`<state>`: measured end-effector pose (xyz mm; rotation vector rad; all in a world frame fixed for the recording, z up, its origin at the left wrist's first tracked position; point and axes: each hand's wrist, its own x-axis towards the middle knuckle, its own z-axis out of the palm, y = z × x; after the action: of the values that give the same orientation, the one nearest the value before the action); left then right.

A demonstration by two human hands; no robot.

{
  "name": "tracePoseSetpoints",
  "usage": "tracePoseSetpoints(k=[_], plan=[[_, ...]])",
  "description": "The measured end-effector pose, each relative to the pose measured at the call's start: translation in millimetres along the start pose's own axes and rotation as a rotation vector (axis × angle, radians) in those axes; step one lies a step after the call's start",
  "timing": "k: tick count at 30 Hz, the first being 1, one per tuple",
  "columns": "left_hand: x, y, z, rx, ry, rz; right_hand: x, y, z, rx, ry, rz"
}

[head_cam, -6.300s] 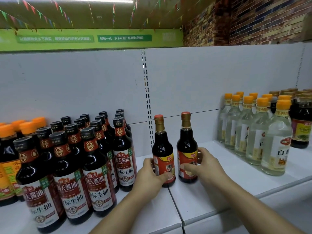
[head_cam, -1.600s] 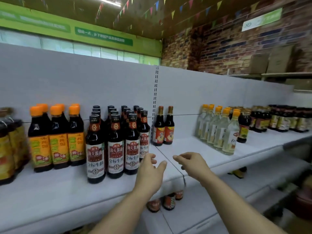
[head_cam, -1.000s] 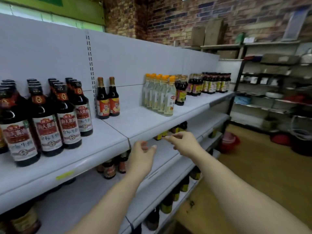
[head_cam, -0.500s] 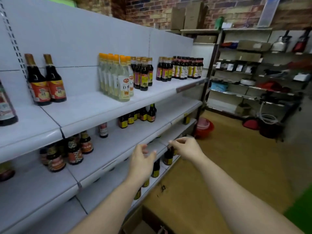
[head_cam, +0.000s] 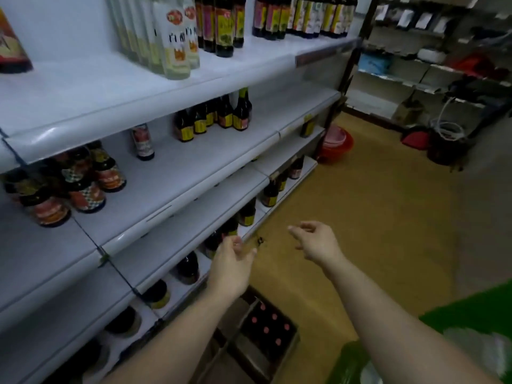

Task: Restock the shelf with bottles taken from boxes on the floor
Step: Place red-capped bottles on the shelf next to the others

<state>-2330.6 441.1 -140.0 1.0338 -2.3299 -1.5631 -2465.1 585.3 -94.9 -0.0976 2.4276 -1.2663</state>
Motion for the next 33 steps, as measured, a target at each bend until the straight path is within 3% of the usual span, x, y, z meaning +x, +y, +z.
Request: tracePoseSetpoints(k=[11, 20, 33], plan=[[77.4, -109.5, 50.2, 0.152, -0.274, -0.083, 44.2, 122.2, 86.4, 0.045, 0.081, 0.364], [127.7, -237.8, 173.5, 0.272, -0.485, -0.133, 82.5, 297.8, 150.1, 0.113, 0.135, 0.657], [139.6, -416.6, 333.6, 0.336, -0.556, -0.119, 110.6, 542.0, 254.0, 0.157, 0.158, 0.740]])
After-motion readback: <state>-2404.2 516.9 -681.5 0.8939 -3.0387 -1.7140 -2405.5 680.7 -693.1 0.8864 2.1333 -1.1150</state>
